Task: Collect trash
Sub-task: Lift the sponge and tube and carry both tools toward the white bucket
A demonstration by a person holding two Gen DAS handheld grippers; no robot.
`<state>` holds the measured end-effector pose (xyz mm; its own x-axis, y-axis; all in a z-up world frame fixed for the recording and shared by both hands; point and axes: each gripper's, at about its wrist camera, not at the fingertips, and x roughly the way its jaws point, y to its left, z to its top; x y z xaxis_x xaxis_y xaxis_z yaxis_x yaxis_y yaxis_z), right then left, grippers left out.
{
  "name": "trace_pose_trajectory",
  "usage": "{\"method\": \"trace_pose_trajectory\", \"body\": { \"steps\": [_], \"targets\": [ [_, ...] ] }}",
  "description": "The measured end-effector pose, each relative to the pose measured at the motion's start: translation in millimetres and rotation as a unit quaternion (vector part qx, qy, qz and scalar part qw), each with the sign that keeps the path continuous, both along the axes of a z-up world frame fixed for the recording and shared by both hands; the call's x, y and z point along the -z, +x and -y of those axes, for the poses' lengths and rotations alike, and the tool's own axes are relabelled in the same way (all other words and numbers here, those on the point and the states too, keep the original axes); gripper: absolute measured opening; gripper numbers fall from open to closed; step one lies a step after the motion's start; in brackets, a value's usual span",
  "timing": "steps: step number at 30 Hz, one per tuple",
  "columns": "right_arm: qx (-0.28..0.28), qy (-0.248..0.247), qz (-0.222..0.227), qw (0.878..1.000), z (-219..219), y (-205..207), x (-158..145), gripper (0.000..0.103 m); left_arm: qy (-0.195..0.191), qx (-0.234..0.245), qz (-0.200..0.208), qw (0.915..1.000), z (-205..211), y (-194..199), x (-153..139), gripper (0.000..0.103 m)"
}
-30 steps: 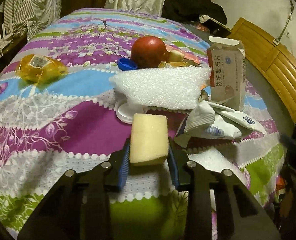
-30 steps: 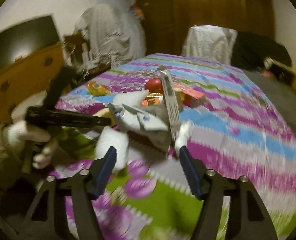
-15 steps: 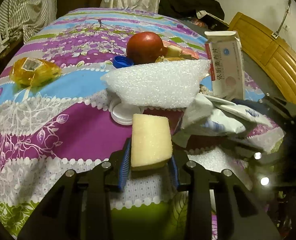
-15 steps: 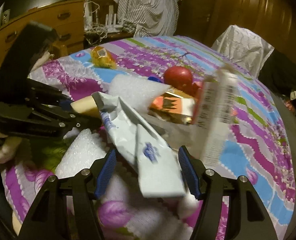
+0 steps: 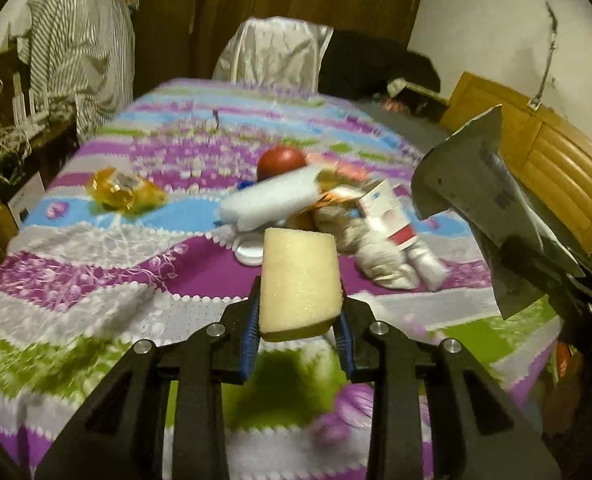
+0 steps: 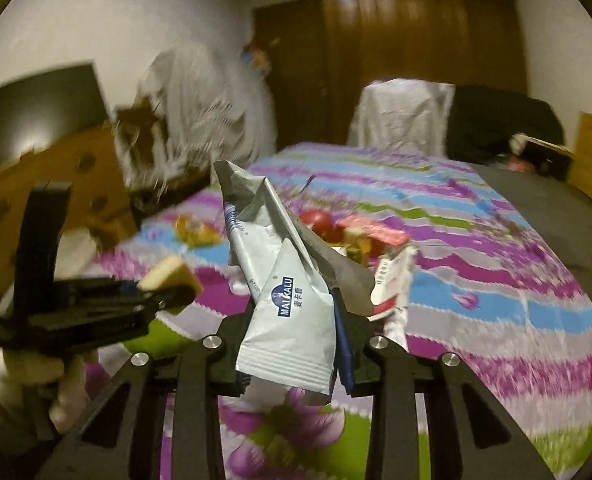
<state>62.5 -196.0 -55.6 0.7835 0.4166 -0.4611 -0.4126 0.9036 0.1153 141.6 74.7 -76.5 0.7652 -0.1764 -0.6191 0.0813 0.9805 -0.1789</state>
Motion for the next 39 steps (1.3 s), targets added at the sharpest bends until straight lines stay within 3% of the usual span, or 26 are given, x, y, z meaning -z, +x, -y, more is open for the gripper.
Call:
{"method": "trace_pose_trajectory", "body": {
  "steps": [7,12,28,39],
  "targets": [
    [0.08,0.018,0.068,0.994,31,-58,-37,0.034,0.024,-0.016,0.095,0.995,26,-48,-59,0.03],
    [0.103,0.016,0.093,0.99,38,-86,-54,0.034,0.044,-0.016,0.136,0.9896,43,-74,-77,0.03],
    [0.102,0.011,0.101,0.99,43,-88,-63,0.034,0.052,-0.013,0.145,0.9879,53,-87,-81,0.03],
    [0.065,0.006,0.108,0.992,15,-78,-72,0.035,0.049,-0.05,0.146,0.9867,23,-87,-94,0.03]
  ]
}}
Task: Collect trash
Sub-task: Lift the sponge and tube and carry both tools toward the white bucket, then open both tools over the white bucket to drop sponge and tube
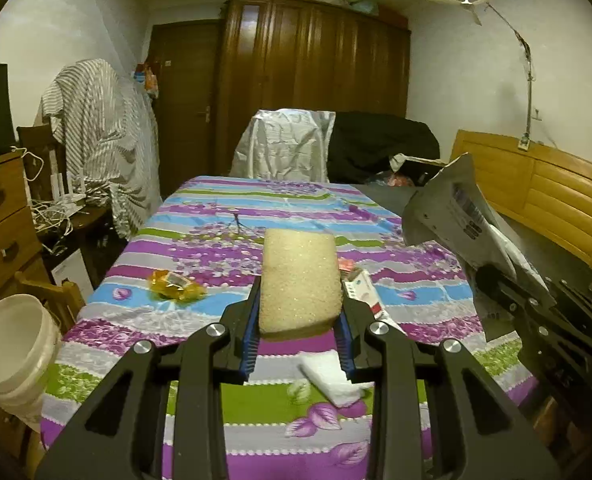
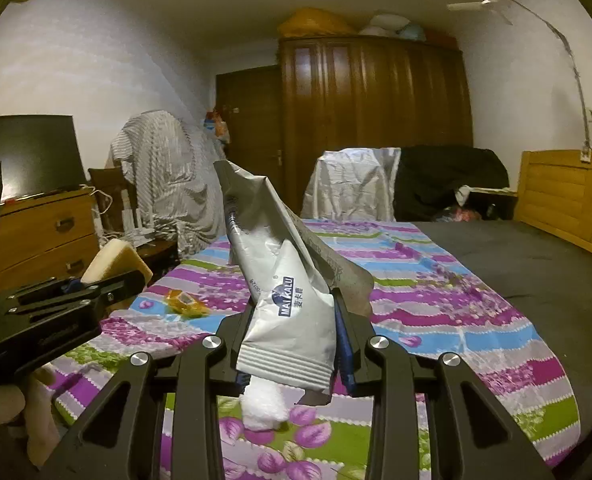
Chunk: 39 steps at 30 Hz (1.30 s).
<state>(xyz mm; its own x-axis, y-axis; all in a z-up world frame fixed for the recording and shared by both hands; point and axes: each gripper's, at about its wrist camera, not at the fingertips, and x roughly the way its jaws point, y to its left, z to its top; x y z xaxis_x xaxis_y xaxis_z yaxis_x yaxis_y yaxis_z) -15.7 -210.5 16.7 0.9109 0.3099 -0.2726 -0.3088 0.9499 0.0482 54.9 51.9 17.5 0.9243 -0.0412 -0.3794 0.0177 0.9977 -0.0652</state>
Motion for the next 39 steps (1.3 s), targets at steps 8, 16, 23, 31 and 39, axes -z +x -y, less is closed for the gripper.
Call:
{"method": "trace_pose_trajectory", "body": {
  "steps": [8,16,23,31,39],
  "targets": [
    [-0.044,-0.009,0.016,0.999,-53,19,-24,0.035,-0.007,-0.054,0.008,0.9985,-51,-6,-12,0.03],
    [-0.145,-0.014,0.012,0.989,-162,42,-48,0.035,-0.016,-0.147,0.009,0.989,-137,-16,-22,0.03],
    [-0.23,-0.028,-0.004,0.973,-276,53,-65,0.035,-0.024,-0.242,0.002,0.97,-235,-35,-28,0.03],
    [-0.331,-0.058,-0.067,0.939,-435,60,-66,0.035,-0.02,-0.32,-0.024,0.9468,-326,-61,-26,0.031],
    [-0.379,-0.118,-0.147,0.906,-572,84,-33,0.035,-0.042,-0.343,-0.082,0.9348,-400,-63,3,0.031]
  ]
}}
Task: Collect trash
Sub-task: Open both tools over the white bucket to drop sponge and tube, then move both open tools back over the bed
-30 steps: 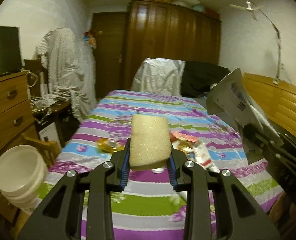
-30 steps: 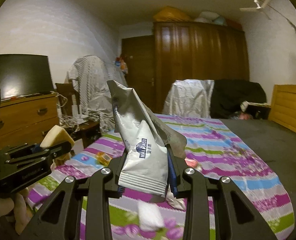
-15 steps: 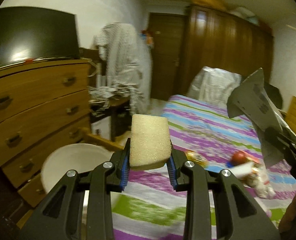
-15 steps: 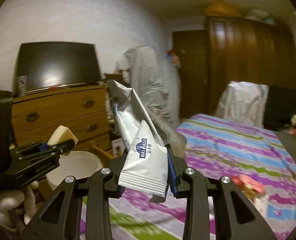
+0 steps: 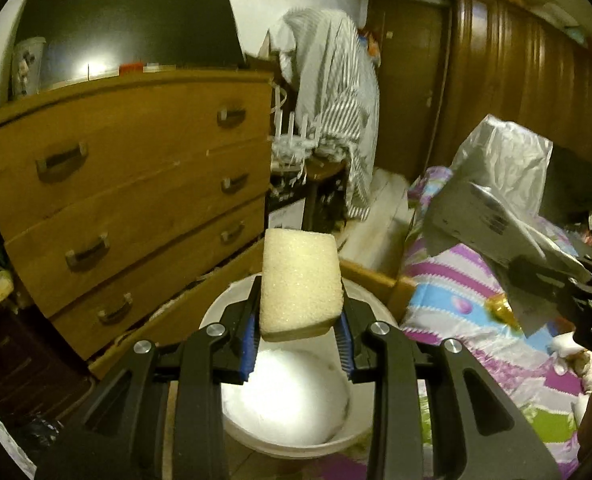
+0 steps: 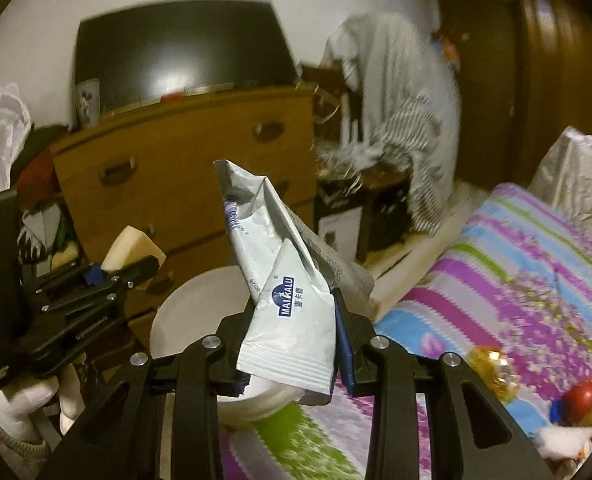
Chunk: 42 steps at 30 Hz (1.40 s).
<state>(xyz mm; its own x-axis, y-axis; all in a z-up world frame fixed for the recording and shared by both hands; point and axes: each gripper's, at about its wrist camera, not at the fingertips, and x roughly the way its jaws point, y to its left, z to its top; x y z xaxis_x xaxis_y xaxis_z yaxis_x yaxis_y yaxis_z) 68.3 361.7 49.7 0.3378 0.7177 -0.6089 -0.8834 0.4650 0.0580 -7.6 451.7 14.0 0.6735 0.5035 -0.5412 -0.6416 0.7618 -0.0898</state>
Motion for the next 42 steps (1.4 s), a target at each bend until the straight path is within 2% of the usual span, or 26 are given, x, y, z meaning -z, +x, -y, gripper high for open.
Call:
{"method": "trace_pose_trajectory", "body": {
  "steps": [7,15,23,24,25,26,27,28,29,35,42],
  "targets": [
    [-0.032,-0.093,-0.039,0.994,-57,27,42,0.035,-0.048,0.011,-0.032,0.9983,-37,14,35,0.031],
    [-0.039,-0.126,-0.059,0.99,-81,41,79,0.035,-0.073,0.016,-0.051,0.9959,-56,19,62,0.031],
    [-0.04,-0.126,-0.061,0.989,-79,48,85,0.035,-0.075,0.013,-0.051,0.9958,-61,20,66,0.031],
    [-0.041,-0.125,-0.061,0.989,-79,49,85,0.036,-0.075,0.011,-0.051,0.9958,-62,20,66,0.033],
    [-0.045,-0.122,-0.065,0.989,-79,48,85,0.038,-0.076,0.009,-0.052,0.9957,-62,20,67,0.039],
    [-0.046,-0.119,-0.067,0.99,-80,48,84,0.041,-0.076,0.006,-0.051,0.9958,-63,19,67,0.053],
    [-0.044,-0.113,-0.07,0.99,-79,48,82,0.05,-0.075,0.002,-0.049,0.996,-63,18,66,0.063],
    [-0.042,-0.109,-0.07,0.991,-78,48,81,0.059,-0.074,-0.002,-0.047,0.9962,-64,16,65,0.066],
    [-0.04,-0.102,-0.071,0.991,-76,49,79,0.06,-0.074,-0.009,-0.043,0.9963,-65,12,64,0.07],
    [-0.024,-0.078,-0.081,0.993,-58,55,71,0.06,-0.077,-0.02,-0.033,0.9962,-67,0,60,0.071],
    [-0.023,-0.051,-0.076,0.996,-27,46,57,0.06,-0.075,-0.007,-0.027,0.9968,-50,-3,53,0.071]
  ]
}}
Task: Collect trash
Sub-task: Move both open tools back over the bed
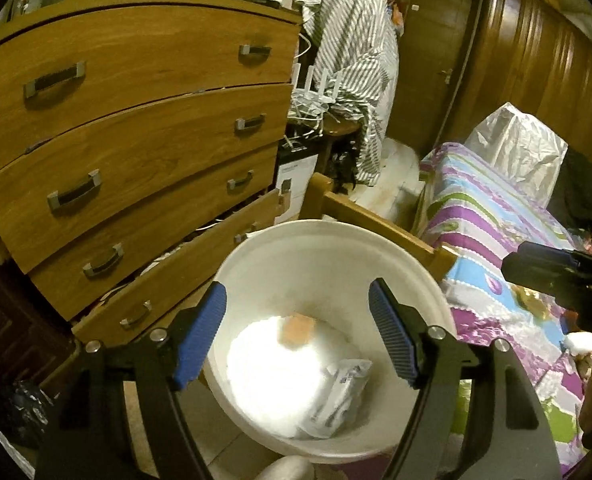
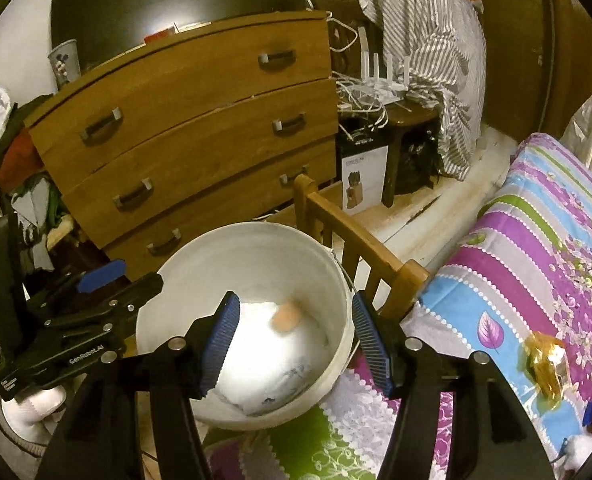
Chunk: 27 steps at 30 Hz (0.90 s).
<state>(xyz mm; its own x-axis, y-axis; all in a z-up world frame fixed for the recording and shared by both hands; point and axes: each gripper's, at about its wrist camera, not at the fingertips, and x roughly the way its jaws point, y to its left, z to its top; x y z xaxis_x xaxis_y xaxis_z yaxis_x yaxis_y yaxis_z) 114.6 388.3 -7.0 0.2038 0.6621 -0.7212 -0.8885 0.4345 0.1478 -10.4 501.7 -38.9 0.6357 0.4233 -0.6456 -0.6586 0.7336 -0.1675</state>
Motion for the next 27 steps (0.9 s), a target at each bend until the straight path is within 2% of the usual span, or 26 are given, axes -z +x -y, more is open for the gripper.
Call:
{"method": "trace_pose_trajectory", "body": {
  "steps": [7,13,16,19,22,24,27],
  "targets": [
    [0.028,0.052,0.031,0.998,78,-15,-18,0.064,0.003,0.038,0.01,0.9992,39,6,-7,0.07],
    [0.08,0.074,0.037,0.993,188,-17,-6,0.066,0.0,0.112,0.003,0.9938,97,37,0,0.071],
    [0.11,0.077,0.029,0.991,241,-12,9,0.066,-0.007,0.16,-0.004,0.9871,135,55,9,0.07],
    [0.158,0.077,0.018,0.984,310,-4,28,0.066,-0.016,0.215,-0.021,0.9763,182,79,22,0.07],
    [0.215,0.066,0.019,0.974,381,7,46,0.066,-0.022,0.256,-0.031,0.9659,220,93,33,0.07],
    [0.265,0.054,0.015,0.963,438,25,62,0.066,-0.025,0.284,-0.039,0.9577,249,102,39,0.07],
    [0.317,0.024,0.026,0.948,497,51,82,0.066,-0.026,0.321,-0.051,0.9452,287,111,46,0.07]
  ]
}}
